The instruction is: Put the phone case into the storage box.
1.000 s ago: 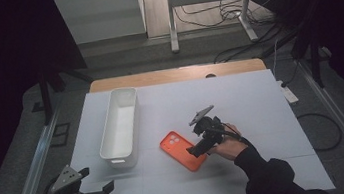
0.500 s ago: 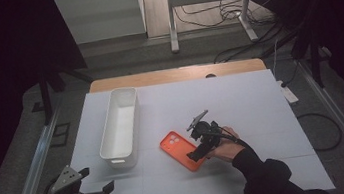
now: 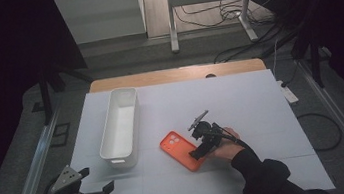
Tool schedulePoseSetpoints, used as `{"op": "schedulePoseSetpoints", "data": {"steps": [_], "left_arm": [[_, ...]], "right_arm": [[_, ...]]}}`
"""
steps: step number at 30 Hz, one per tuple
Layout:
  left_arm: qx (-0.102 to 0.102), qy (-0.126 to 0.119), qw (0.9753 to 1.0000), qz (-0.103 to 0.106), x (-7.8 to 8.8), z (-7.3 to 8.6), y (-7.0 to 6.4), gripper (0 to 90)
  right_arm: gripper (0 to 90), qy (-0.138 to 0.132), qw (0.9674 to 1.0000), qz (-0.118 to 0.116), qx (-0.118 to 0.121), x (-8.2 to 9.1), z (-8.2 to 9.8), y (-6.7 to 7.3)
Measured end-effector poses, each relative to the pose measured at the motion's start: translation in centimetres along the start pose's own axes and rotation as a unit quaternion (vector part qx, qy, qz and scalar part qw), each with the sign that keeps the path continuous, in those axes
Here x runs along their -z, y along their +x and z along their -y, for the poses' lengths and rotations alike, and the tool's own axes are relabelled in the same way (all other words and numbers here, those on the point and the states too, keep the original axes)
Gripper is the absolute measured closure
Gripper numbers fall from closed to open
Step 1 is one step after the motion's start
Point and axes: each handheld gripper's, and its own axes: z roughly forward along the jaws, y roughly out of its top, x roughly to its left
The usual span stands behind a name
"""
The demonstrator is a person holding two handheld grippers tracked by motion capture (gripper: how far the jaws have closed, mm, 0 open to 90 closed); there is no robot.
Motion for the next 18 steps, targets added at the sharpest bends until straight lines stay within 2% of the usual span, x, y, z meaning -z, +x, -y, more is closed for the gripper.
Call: {"op": "schedulePoseSetpoints", "data": {"steps": [1,2,5,8,12,13,16,18], "left_arm": [[0.000,0.000,1.0000,0.000,0.00,0.00,0.00,2.1],[0.000,0.000,1.0000,0.000,0.00,0.00,0.00,2.1],[0.000,0.001,1.0000,0.000,-0.02,-0.01,0.00,2.1],[0.000,0.001,1.0000,0.000,-0.02,-0.02,0.00,2.1],[-0.001,0.001,1.0000,-0.001,-0.02,-0.01,-0.02,2.1],[-0.001,0.001,1.0000,-0.001,-0.02,-0.01,-0.02,2.1],[0.000,0.001,1.0000,0.000,-0.03,-0.01,0.00,2.1],[0.000,0.003,1.0000,-0.001,-0.05,-0.03,0.00,2.4]], "right_arm": [[24.1,-0.008,1.0000,-0.005,-0.002,0.28,0.01,-0.04],[24.1,-0.008,1.0000,-0.005,-0.002,0.28,0.01,-0.04],[43.8,-0.013,0.9999,-0.007,-0.005,0.64,-0.09,-0.29],[58.2,-0.008,0.9998,-0.013,-0.010,0.80,-0.26,-0.42],[74.3,-0.003,0.9994,-0.033,-0.013,0.82,-0.42,-0.47],[74.3,-0.003,0.9994,-0.033,-0.013,0.82,-0.42,-0.47],[86.2,0.001,0.9984,-0.054,-0.012,0.80,-0.53,-0.34],[86.6,0.004,0.9984,-0.054,-0.019,0.79,-0.61,-0.25]]}}
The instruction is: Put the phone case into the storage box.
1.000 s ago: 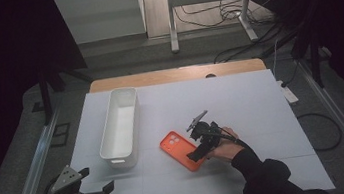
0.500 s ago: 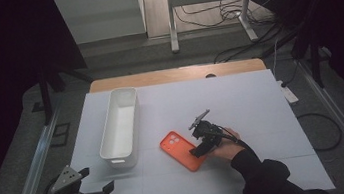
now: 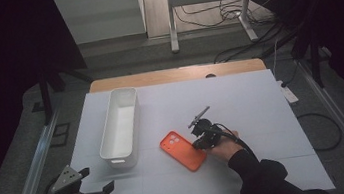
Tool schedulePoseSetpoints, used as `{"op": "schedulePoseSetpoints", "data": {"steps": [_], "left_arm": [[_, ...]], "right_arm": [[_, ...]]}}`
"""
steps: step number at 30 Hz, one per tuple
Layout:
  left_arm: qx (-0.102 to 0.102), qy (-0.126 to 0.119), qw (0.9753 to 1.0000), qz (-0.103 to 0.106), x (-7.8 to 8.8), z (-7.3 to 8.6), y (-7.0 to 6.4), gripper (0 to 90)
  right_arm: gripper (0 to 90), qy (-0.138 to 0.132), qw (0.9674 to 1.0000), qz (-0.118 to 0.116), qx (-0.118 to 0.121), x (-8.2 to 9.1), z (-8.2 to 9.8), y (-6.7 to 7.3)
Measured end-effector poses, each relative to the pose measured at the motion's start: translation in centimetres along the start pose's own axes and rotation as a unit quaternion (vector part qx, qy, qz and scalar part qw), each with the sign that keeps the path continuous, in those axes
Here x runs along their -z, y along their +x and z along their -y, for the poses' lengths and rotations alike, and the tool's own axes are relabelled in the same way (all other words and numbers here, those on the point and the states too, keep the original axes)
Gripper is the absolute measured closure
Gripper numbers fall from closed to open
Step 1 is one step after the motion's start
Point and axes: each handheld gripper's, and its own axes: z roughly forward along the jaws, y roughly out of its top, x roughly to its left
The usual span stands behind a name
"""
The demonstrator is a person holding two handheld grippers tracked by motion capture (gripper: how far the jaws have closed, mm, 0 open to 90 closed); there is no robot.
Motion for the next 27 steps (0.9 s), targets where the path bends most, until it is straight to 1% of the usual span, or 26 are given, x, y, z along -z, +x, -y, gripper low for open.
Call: {"op": "schedulePoseSetpoints", "data": {"steps": [1,8,9,12,17,18,20,22,27], "left_arm": [[0.001,0.003,1.0000,0.000,-0.1,0.0,0.0,2.4],[0.000,0.003,1.0000,0.000,-0.1,-0.1,0.0,2.4],[0.000,0.003,1.0000,-0.001,-0.1,-0.1,0.0,2.3],[-0.003,0.004,1.0000,-0.004,-0.1,-0.1,-0.1,2.0],[-0.008,0.007,0.9999,-0.008,-0.2,-0.2,-0.3,1.8],[-0.011,0.009,0.9998,-0.012,-0.2,-0.2,-0.3,1.8],[-0.014,0.010,0.9997,-0.016,-0.2,-0.2,-0.4,1.4],[-0.018,0.014,0.9996,-0.018,-0.3,-0.3,-0.5,1.0],[-0.019,0.019,0.9995,-0.016,-0.4,-0.3,-0.5,1.0]], "right_arm": [[87.4,0.002,1.0000,0.000,-0.003,0.0,0.0,0.0],[88.6,0.001,1.0000,0.006,0.002,0.0,-0.1,0.1],[88.6,0.001,1.0000,0.004,-0.002,0.0,0.0,0.0],[88.7,-0.002,1.0000,-0.002,-0.003,0.1,0.0,0.0],[89.0,-0.006,1.0000,-0.002,0.005,0.2,0.1,0.4],[89.0,-0.007,1.0000,-0.001,0.006,0.2,0.1,0.4],[89.0,-0.011,0.9999,0.000,0.007,0.5,0.1,0.5],[89.1,-0.020,0.9997,-0.001,0.012,0.8,0.1,0.4],[89.2,-0.033,0.9994,-0.001,0.006,1.8,0.2,0.4]]}}
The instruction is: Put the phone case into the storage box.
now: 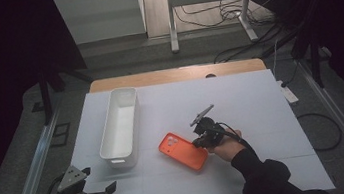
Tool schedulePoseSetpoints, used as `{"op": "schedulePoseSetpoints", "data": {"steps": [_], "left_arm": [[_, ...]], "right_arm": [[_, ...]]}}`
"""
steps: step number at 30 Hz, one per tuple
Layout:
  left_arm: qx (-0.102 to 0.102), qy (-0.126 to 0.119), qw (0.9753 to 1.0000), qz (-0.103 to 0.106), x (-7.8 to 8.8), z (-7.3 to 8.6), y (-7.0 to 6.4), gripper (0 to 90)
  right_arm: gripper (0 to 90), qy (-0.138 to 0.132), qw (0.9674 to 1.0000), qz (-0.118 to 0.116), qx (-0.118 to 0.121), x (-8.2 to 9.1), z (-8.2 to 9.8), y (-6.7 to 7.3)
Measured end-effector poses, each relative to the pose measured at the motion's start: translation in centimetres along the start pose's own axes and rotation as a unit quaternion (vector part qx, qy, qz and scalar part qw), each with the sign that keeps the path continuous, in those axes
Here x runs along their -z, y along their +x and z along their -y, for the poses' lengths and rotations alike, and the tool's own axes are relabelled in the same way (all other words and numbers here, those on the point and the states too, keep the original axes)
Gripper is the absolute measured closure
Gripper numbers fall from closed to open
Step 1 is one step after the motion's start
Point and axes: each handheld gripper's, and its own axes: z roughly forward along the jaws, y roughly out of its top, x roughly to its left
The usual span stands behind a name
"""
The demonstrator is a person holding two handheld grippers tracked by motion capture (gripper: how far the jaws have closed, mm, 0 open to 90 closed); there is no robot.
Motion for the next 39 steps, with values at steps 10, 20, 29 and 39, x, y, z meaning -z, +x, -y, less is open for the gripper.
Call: {"op": "schedulePoseSetpoints", "data": {"steps": [10,20,29,39], "left_arm": [[0.014,-0.001,0.9999,0.000,0.0,0.0,0.2,0.0],[0.010,0.003,0.9999,-0.005,-0.1,0.0,0.1,0.0],[0.026,0.000,0.9996,-0.008,0.0,0.0,0.3,0.0],[0.034,0.011,0.9993,-0.014,-0.2,-0.1,0.4,0.0]], "right_arm": [[89.2,-0.043,0.9990,0.004,-0.004,2.6,0.3,-0.5],[89.2,-0.070,0.9975,0.006,-0.007,4.1,0.6,-0.7],[89.2,-0.093,0.9956,0.009,0.001,5.4,0.9,-0.2],[89.2,-0.120,0.9928,0.011,-0.002,6.8,1.4,-0.2]]}}
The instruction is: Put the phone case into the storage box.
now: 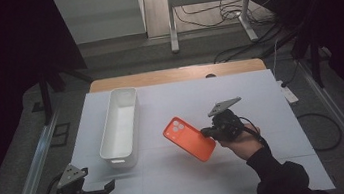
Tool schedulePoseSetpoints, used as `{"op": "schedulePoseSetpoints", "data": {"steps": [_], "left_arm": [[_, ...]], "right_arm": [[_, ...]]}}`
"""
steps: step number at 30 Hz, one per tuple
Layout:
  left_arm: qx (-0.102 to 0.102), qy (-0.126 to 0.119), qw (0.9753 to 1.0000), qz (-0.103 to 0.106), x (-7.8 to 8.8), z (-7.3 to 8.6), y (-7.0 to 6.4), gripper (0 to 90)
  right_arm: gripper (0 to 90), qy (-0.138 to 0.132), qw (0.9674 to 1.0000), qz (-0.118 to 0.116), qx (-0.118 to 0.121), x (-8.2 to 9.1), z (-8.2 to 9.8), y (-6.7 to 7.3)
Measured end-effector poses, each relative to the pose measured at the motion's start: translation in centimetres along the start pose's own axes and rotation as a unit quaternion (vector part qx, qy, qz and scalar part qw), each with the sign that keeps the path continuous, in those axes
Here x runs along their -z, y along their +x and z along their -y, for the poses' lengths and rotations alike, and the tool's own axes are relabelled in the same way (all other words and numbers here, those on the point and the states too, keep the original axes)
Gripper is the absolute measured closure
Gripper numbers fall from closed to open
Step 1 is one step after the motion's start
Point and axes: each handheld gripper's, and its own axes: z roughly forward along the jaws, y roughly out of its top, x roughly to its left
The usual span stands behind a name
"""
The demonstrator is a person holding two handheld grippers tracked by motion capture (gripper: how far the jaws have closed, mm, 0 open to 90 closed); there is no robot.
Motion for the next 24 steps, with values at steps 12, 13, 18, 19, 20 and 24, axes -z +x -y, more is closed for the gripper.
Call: {"op": "schedulePoseSetpoints", "data": {"steps": [12,13,18,19,20,24], "left_arm": [[0.018,-0.031,0.9985,0.041,0.1,-1.3,0.0,0.0],[0.018,-0.031,0.9985,0.041,0.1,-1.3,0.0,0.0],[0.011,-0.036,0.9971,0.066,-0.2,-2.3,-0.6,0.0],[0.009,-0.037,0.9969,0.069,-0.3,-2.4,-0.7,0.0],[0.008,-0.038,0.9967,0.072,-0.4,-2.6,-0.8,0.0],[0.000,-0.037,0.9963,0.078,-0.6,-3.2,-1.2,0.0]], "right_arm": [[89.2,-0.031,0.9995,0.004,0.007,1.3,-0.1,0.3],[89.2,-0.031,0.9995,0.004,0.007,1.3,-0.1,0.3],[89.2,-0.039,0.9992,0.007,0.010,1.5,-0.1,0.5],[89.2,-0.041,0.9991,0.008,0.010,1.6,-0.1,0.5],[89.1,-0.042,0.9990,0.008,0.011,1.6,-0.1,0.5],[89.2,-0.047,0.9988,0.009,0.011,1.8,-0.1,0.6]]}}
